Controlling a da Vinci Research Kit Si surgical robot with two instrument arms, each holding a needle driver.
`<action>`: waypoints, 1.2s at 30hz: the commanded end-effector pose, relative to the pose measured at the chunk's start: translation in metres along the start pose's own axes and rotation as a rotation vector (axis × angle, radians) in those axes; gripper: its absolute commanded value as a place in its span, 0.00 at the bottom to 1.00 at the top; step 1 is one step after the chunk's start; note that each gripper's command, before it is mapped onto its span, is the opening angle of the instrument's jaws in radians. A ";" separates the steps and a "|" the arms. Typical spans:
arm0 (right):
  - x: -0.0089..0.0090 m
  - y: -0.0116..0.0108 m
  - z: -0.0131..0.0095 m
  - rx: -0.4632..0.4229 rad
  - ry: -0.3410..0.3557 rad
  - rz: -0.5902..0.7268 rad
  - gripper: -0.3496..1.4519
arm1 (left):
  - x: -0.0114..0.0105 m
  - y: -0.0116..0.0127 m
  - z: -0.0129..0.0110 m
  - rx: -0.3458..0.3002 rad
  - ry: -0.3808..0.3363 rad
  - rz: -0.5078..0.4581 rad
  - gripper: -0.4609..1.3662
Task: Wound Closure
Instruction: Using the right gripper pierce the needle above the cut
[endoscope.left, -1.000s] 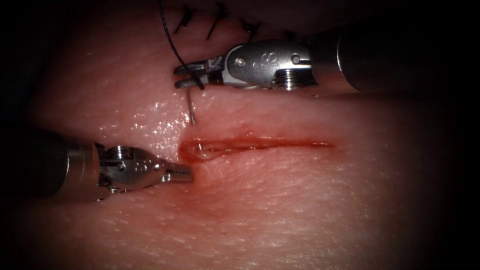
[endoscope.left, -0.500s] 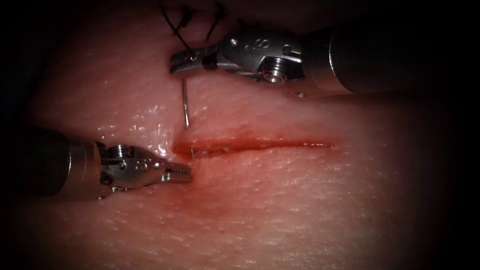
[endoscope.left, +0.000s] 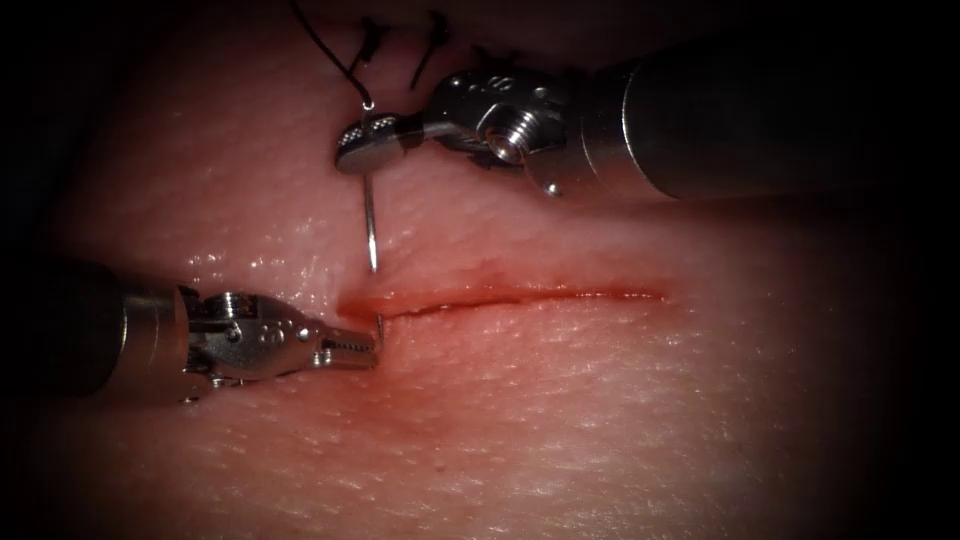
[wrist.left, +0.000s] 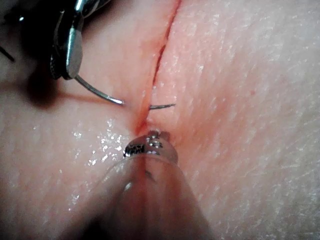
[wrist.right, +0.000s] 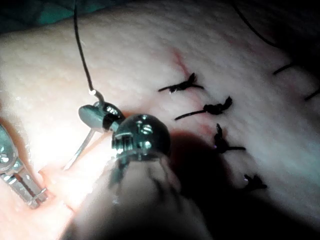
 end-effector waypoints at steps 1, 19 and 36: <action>0.0000 0.0000 0.0001 0.021 -0.005 0.031 0.00 | 0.0000 -0.0001 -0.0001 0.002 0.007 0.000 0.23; -0.0054 -0.0031 0.0021 0.127 -0.095 0.289 0.00 | 0.0002 -0.0004 -0.0007 0.015 0.017 0.001 0.22; -0.0036 -0.0002 0.0004 -0.314 0.209 -0.322 0.99 | 0.0003 -0.0002 -0.0009 0.015 0.016 0.004 0.21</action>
